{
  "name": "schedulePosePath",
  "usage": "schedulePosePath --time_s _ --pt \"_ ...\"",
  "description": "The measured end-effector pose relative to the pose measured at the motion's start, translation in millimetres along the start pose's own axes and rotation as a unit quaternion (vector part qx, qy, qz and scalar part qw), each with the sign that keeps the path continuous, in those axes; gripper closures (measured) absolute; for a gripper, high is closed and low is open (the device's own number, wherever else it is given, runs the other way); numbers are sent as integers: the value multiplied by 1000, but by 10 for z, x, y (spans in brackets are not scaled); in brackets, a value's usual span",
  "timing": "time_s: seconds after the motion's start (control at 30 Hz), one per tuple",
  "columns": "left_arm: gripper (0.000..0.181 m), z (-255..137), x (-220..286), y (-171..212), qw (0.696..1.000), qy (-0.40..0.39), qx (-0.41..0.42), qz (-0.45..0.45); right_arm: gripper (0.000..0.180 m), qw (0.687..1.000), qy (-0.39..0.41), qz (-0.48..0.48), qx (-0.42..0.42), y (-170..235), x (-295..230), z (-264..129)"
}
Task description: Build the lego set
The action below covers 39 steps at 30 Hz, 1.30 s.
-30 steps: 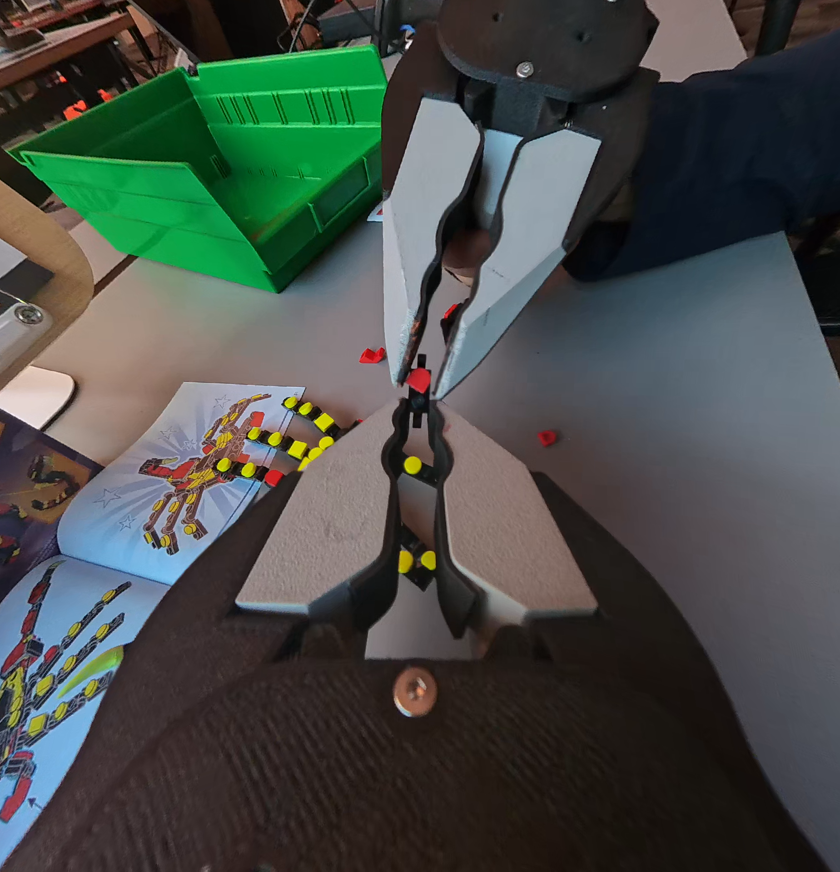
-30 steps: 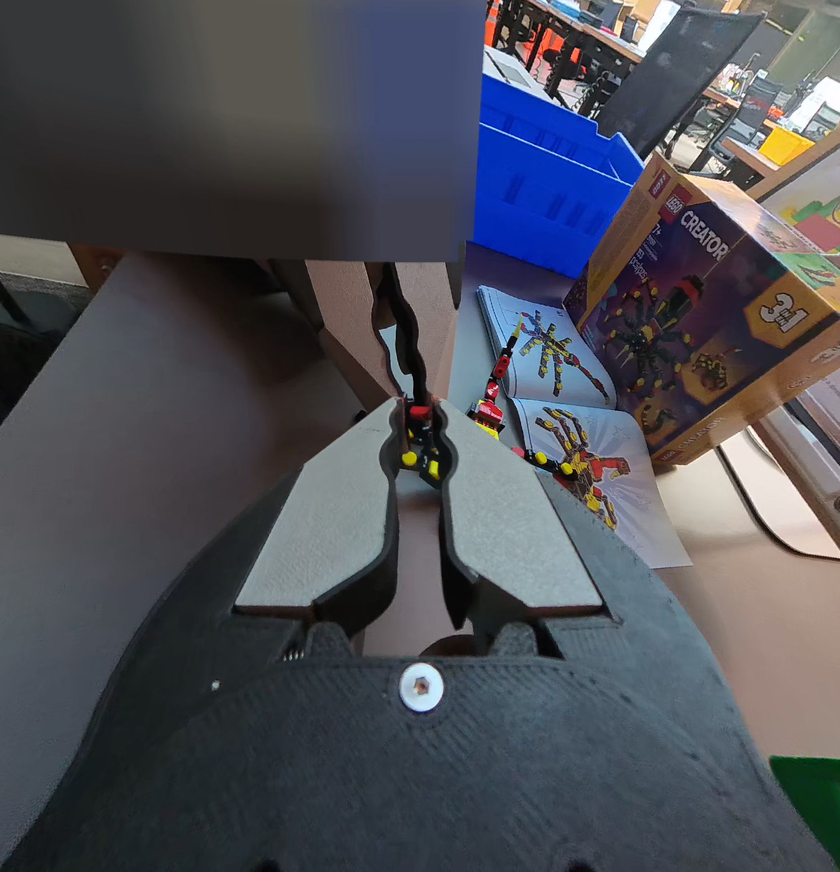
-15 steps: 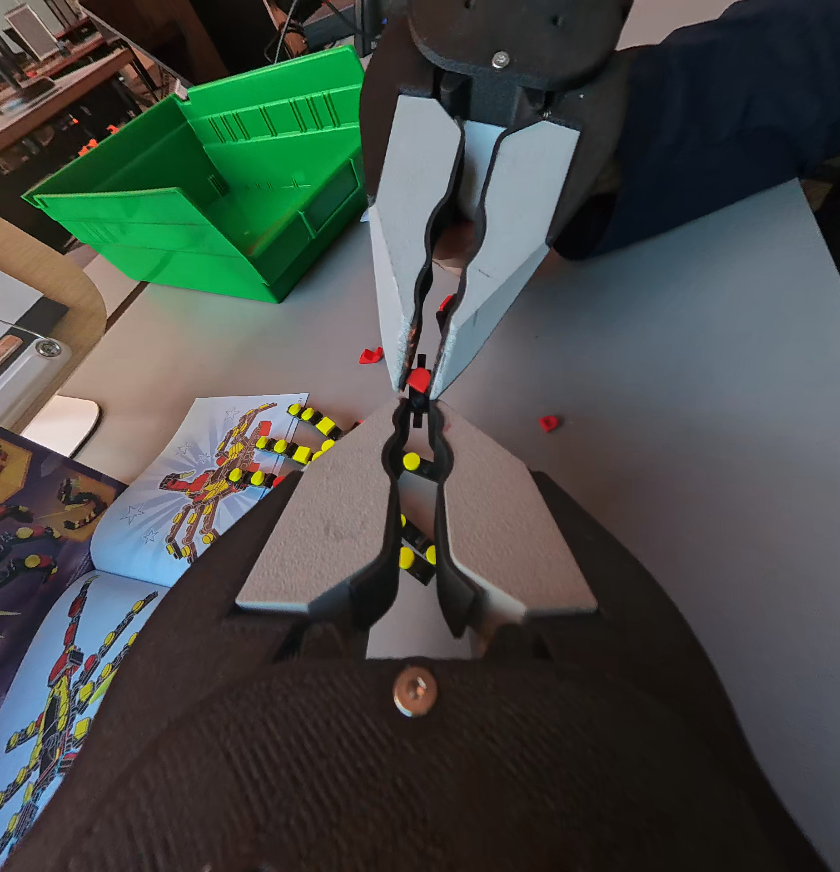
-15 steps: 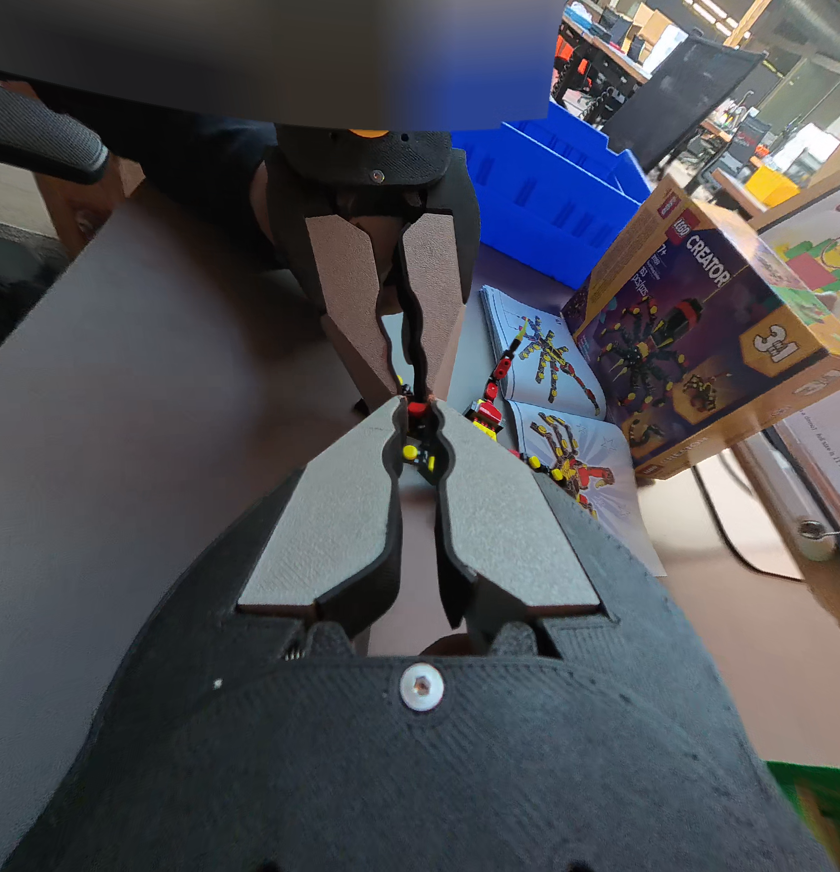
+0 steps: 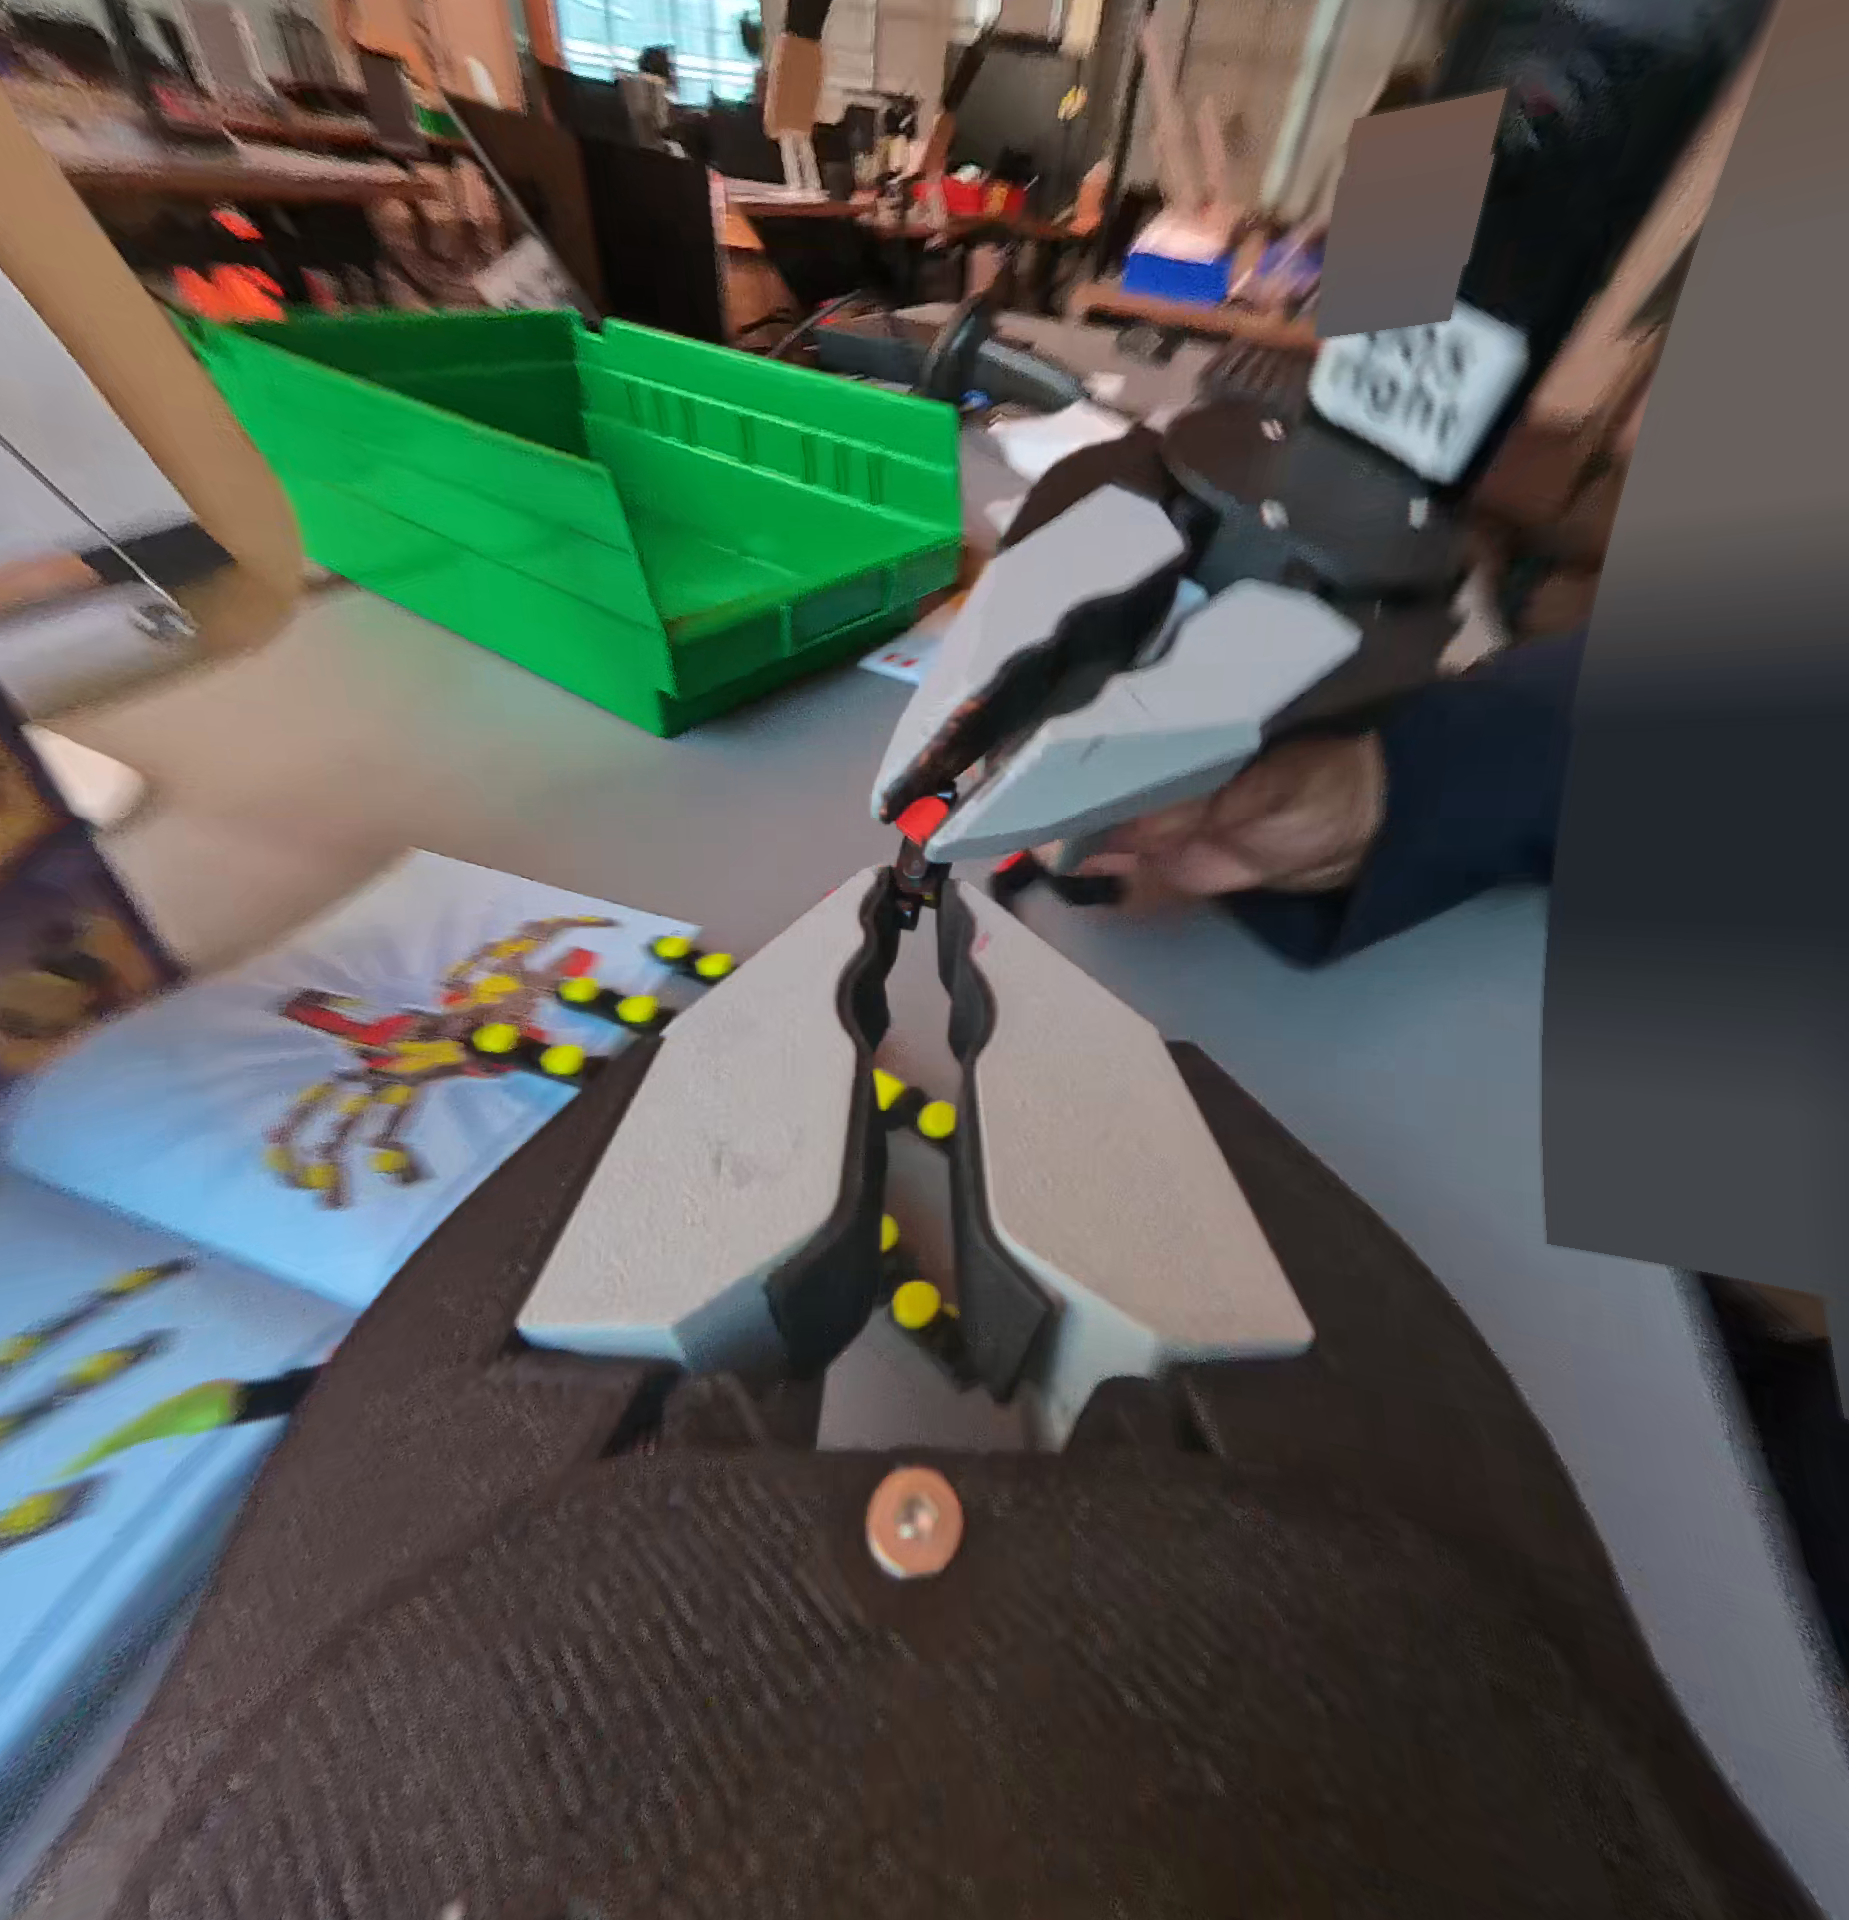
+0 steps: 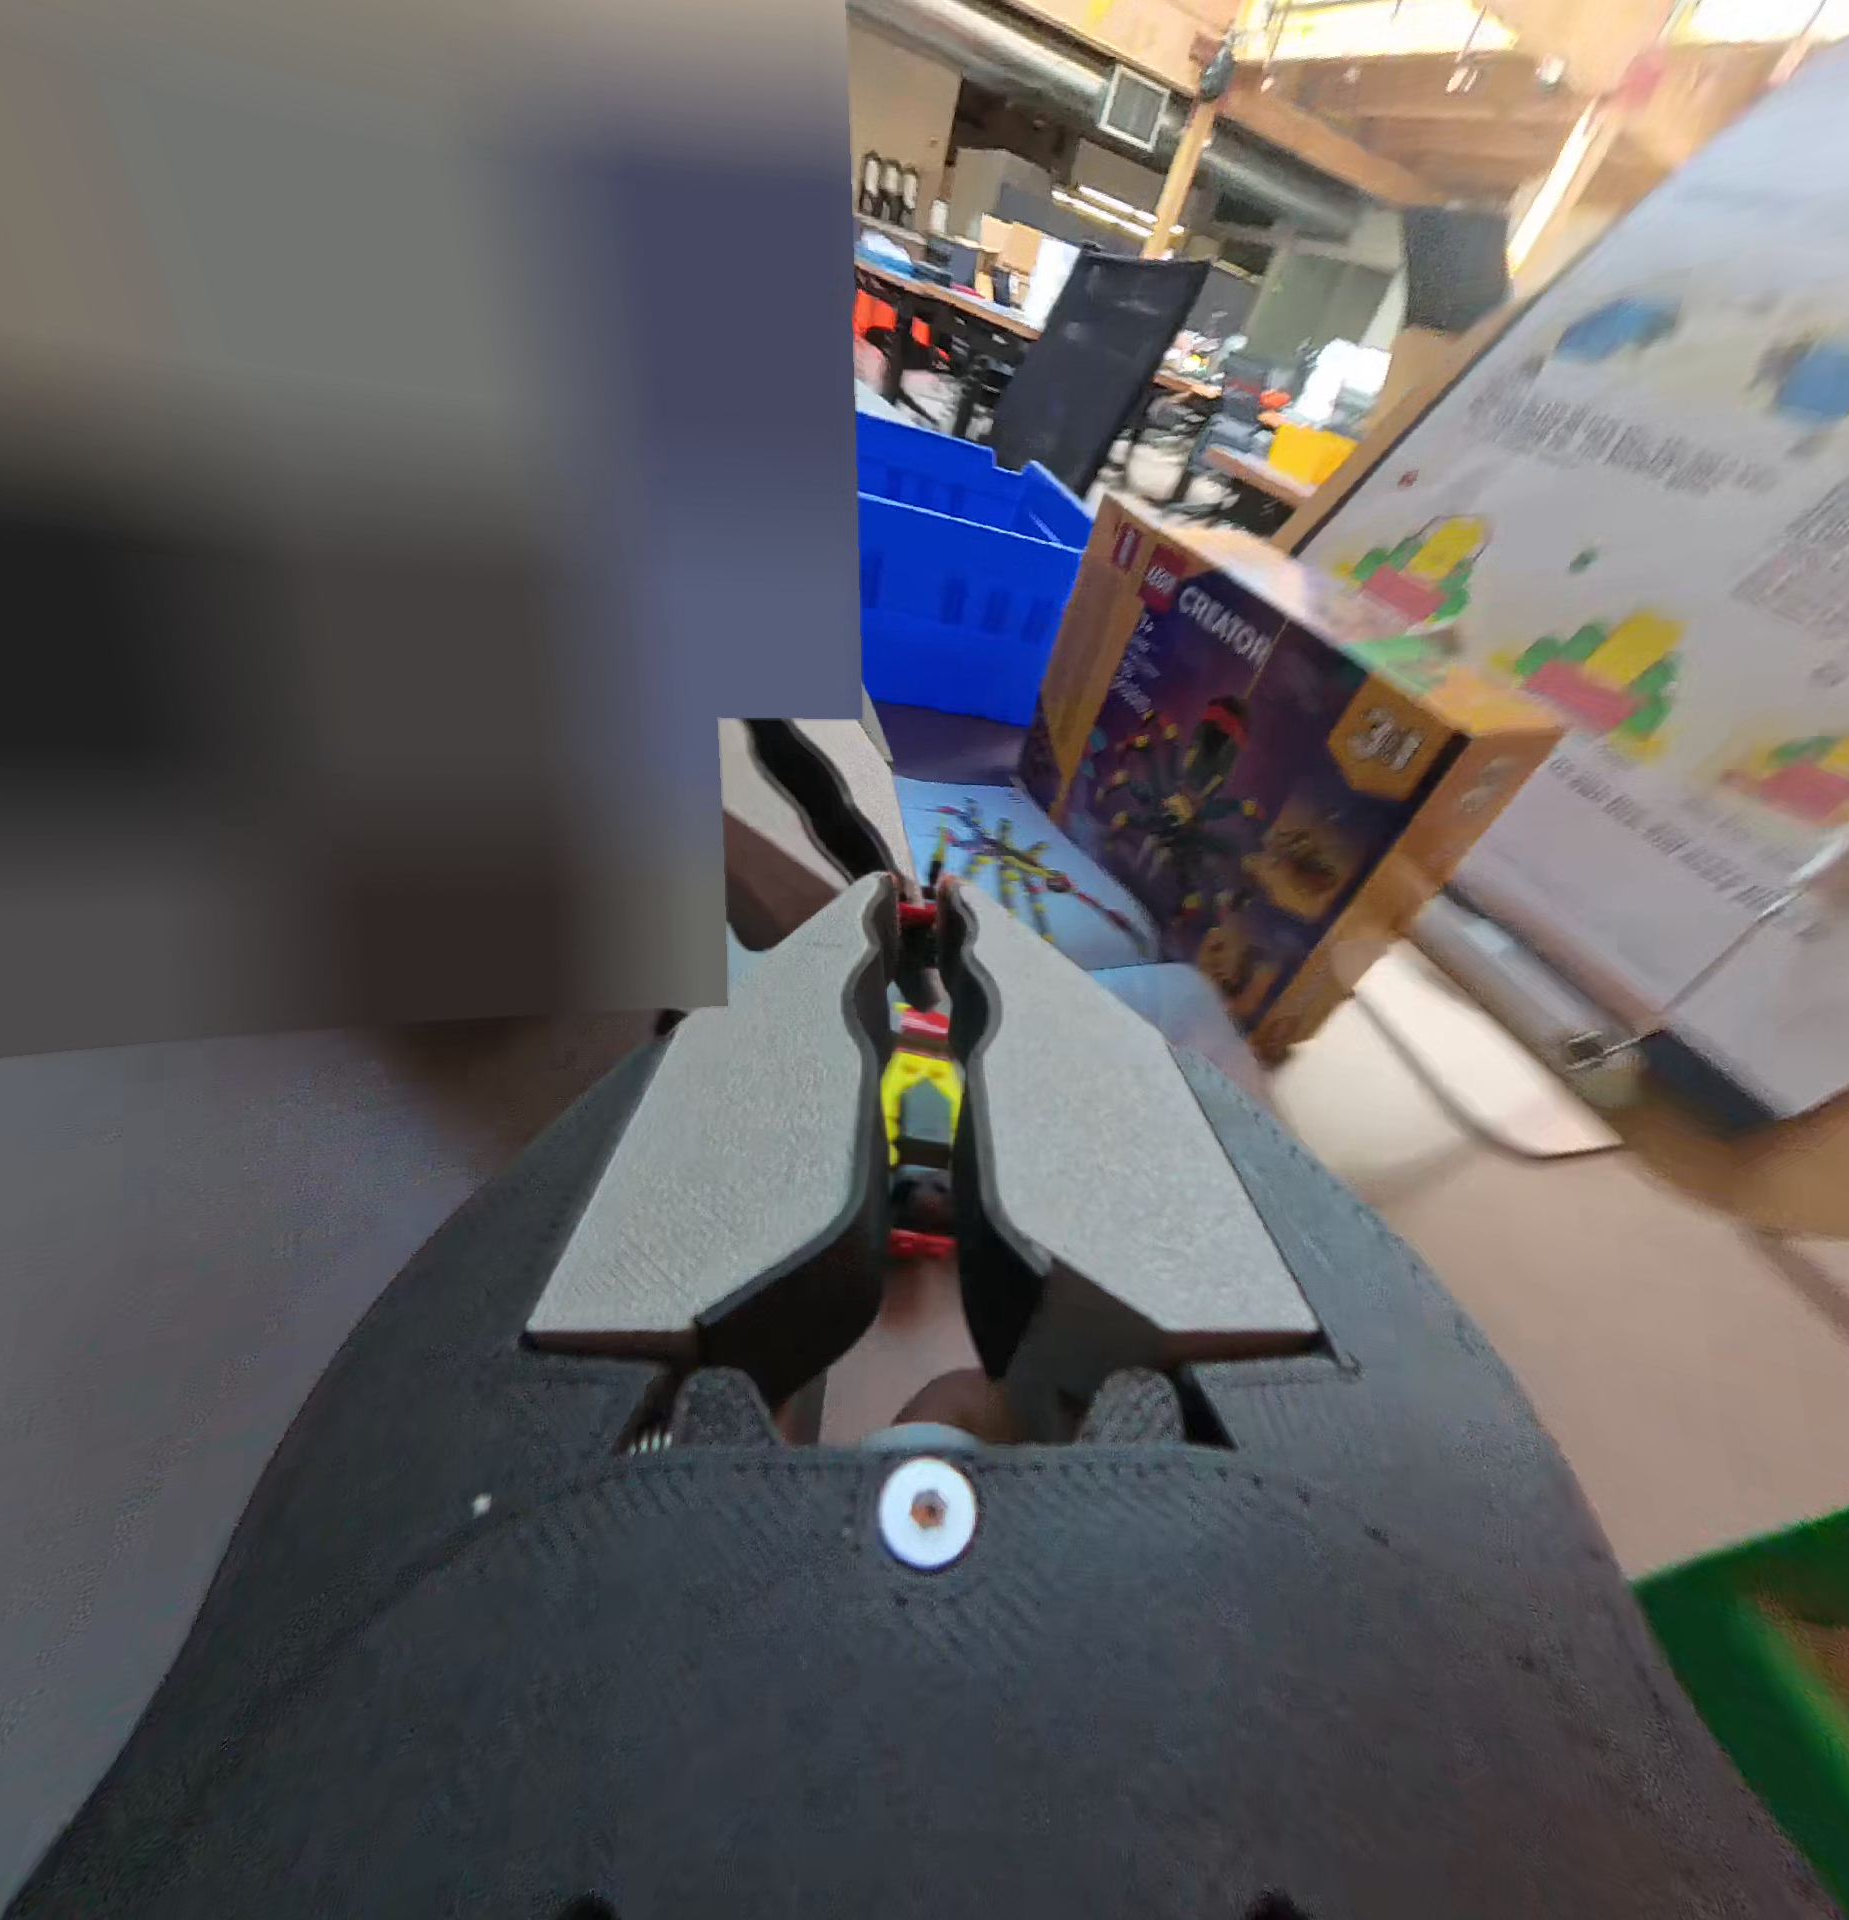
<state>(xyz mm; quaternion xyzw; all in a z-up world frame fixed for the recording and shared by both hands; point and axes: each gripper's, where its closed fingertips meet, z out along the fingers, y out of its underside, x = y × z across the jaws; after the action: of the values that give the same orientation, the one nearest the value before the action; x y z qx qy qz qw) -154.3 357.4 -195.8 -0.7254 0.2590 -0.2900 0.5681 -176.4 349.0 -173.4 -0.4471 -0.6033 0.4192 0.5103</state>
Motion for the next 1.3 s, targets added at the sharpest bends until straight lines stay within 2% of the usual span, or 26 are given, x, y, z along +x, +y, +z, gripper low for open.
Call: schedulePosePath --time_s 0.03,0.1,0.17,0.2,0.3,0.33,0.4,0.53,0.7,0.9,1.17,1.3 --pt "177 0 27 -21 998 31 9 -45 178 997 25 -76 -11 -16 -3 -10" --pt "178 -15 136 -71 990 95 28 -97 180 965 89 -243 -36 -86 0 -59" --pt "177 4 489 9 958 220 -8 -185 180 935 120 -329 -49 -141 26 -127" --pt "177 27 525 4 955 222 -4 -197 180 945 89 -313 -35 -153 -46 -126" --pt "177 23 323 5 987 140 -5 -84 180 987 27 -157 26 -234 -36 -162" --pt "177 2 278 21 988 131 -9 -85 180 995 16 -92 45 -274 41 -189" --pt "177 -33 227 14 980 140 -2 -140 180 999 -18 27 44 -224 165 -201" --pt "177 -42 189 62 949 180 -7 -257 175 981 -95 170 12 -4 132 -152" --pt "177 -24 192 137 954 166 -34 -246 171 968 -147 204 -29 177 -21 -89" --pt "177 -17 204 194 968 147 -60 -194 177 957 -191 217 -28 184 -150 -106" --pt "177 -30 150 87 973 136 -21 -186 169 946 -208 248 -12 162 -140 -135" --pt "177 -31 166 51 968 151 -8 -201 177 960 -185 211 -9 166 -125 -134"
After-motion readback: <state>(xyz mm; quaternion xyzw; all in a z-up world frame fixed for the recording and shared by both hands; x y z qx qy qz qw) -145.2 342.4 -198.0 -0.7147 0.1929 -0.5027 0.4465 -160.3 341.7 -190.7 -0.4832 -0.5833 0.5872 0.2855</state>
